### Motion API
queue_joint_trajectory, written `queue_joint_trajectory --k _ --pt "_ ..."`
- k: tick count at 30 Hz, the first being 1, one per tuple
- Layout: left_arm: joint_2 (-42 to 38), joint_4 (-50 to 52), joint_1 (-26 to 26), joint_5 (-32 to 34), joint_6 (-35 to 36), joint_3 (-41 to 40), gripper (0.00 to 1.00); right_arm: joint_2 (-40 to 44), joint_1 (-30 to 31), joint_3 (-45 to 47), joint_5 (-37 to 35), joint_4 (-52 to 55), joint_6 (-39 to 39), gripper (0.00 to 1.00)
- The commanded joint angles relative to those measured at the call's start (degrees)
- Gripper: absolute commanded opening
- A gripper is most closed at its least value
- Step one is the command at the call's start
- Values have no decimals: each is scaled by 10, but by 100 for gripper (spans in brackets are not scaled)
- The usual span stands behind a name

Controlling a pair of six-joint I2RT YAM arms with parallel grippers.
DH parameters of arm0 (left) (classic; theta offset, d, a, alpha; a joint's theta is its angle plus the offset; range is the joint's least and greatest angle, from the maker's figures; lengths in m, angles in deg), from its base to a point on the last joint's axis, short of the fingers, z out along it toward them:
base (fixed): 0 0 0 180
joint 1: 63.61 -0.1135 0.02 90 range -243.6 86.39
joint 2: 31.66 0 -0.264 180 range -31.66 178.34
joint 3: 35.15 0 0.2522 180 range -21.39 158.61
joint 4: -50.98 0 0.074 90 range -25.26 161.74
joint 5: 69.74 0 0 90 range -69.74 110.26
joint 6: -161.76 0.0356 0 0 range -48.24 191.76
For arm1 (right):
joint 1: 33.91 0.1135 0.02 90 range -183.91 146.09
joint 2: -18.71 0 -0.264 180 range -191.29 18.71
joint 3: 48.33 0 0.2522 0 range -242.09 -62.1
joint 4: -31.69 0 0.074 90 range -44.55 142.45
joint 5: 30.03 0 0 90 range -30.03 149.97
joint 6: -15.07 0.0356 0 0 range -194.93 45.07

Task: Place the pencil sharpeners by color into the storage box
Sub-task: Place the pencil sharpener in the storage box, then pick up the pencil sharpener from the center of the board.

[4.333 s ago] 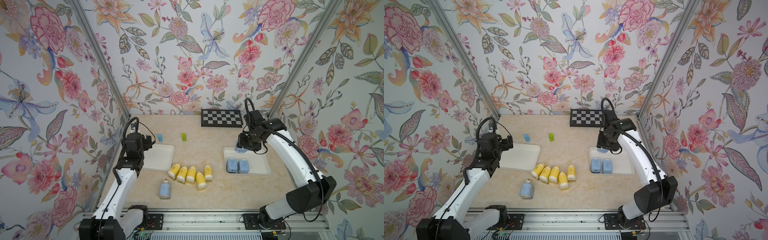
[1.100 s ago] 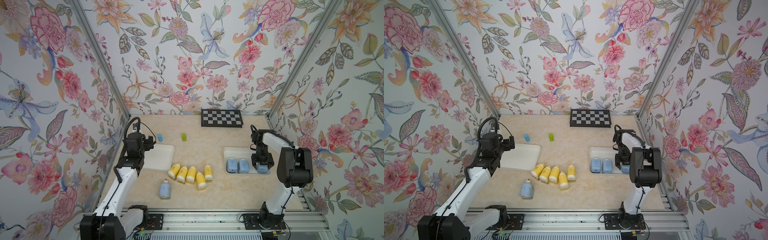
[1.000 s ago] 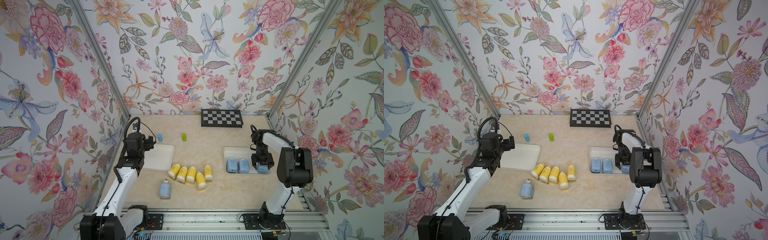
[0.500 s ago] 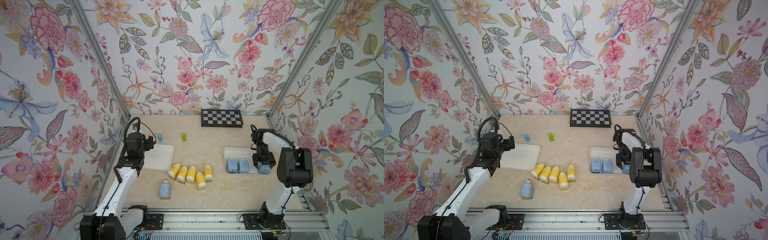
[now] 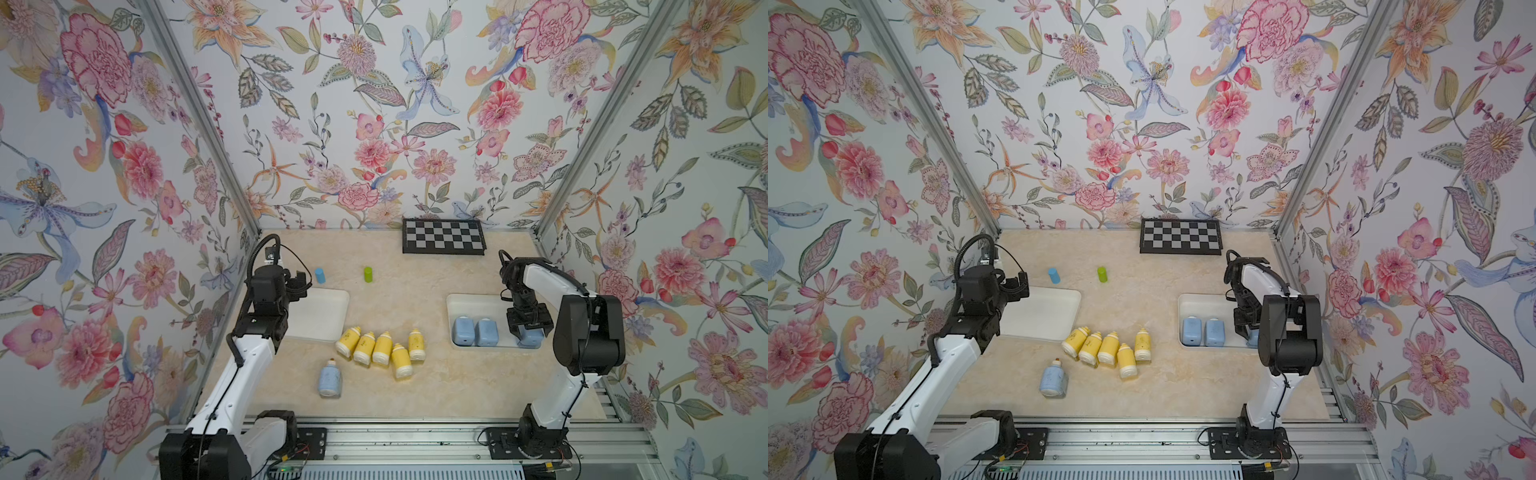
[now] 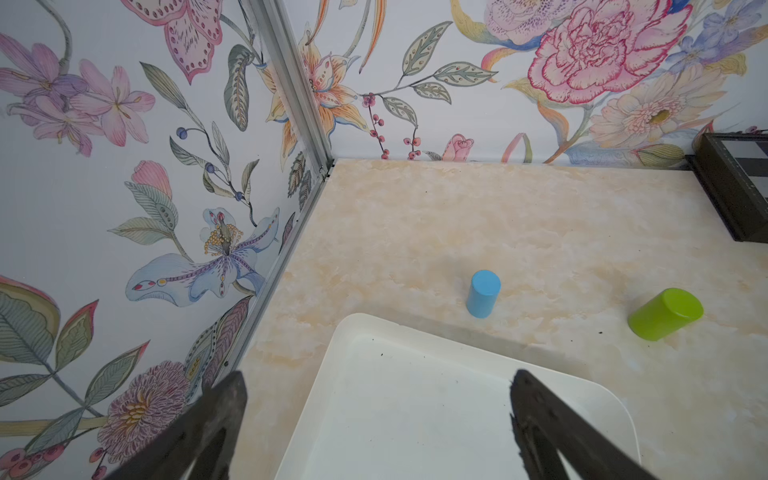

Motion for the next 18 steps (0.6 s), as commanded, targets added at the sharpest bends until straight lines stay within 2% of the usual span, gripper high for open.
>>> queue_joint_trajectory --k 1,10,13,18 --pt "-9 -9 -4 -7 0 5 99 25 19 -25 -10 29 11 70" --pt "-12 -11 -4 6 0 3 99 104 106 -137 45 97 67 70" --pt "-13 -9 -4 23 -2 3 99 115 164 -189 62 124 109 70" --pt "-14 -7 -5 57 -4 2 99 112 296 -253 97 134 203 71"
